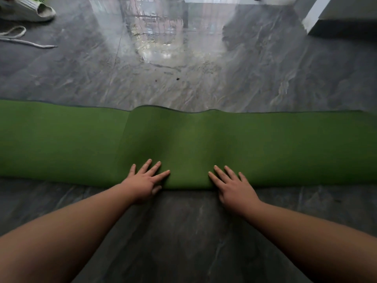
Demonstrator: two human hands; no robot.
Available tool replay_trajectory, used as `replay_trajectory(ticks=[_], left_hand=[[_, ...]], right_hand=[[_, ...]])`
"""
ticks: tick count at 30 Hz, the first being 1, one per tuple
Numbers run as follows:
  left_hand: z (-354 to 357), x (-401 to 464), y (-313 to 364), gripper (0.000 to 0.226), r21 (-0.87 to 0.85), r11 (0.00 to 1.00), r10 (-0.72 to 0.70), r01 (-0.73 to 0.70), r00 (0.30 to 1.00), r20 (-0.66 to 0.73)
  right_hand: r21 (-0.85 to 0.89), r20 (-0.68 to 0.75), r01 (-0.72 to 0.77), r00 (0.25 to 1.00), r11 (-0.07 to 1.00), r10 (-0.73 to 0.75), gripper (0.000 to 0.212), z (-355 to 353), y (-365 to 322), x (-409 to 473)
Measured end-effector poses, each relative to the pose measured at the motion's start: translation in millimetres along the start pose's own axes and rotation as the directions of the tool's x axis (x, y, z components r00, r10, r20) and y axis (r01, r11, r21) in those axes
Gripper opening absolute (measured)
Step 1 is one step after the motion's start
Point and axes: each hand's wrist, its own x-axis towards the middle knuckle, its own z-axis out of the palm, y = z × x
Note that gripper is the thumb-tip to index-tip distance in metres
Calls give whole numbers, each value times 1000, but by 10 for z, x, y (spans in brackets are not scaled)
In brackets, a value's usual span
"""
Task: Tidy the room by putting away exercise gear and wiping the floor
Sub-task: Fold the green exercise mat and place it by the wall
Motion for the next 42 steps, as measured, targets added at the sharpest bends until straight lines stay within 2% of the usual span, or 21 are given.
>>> replay_trajectory(ticks=[4,7,12,15,20,27,29,31,33,36,39,41,42], left_hand=[[-155,26,137,64,37,998,-48,45,997,65],[-430,60,417,65,56,998,-22,26,998,-64],[-1114,289,1153,70,56,980,201,-193,949,-243],[-1399,488,1647,71,76,966,260,-249,921,-291],[-1480,768,2300,73,182,916,397,-358,879,-265],[-1413,1067,2950,79,169,926,370,-337,898,-238],[-1341,1181,3119,82,153,929,364,-336,904,-226],[-1255,1274,3249,79,115,933,358,-340,904,-234],[-1171,1336,3346,77,94,935,355,-342,903,-241],[-1064,1386,3413,74,72,941,339,-332,914,-224],[-996,1424,3424,72,56,944,329,-325,921,-207],[-950,1428,3423,72,55,943,333,-329,918,-213],[-937,1420,3424,72,52,941,336,-333,916,-220]], right_hand=[[39,-57,-47,997,998,49,67,-49,248,-138],[62,-105,-86,990,994,93,68,-110,560,-262],[98,-185,-159,967,982,175,71,-188,1083,-472],[189,-214,-244,935,951,282,70,-194,1330,-544],[318,-287,-305,872,898,398,72,31,1682,-553],[491,-201,-501,731,712,653,67,294,2214,-672],[569,-179,-552,640,609,747,64,376,2389,-720],[747,-129,-518,503,417,855,58,446,2508,-747],[902,-33,-391,360,182,933,52,543,2597,-715],[982,144,-152,185,-116,972,51,559,2691,-688],[926,372,39,84,-376,924,58,478,2792,-686],[837,498,208,94,-506,862,61,447,2861,-679],[779,539,297,133,-552,832,62,436,2894,-677]])
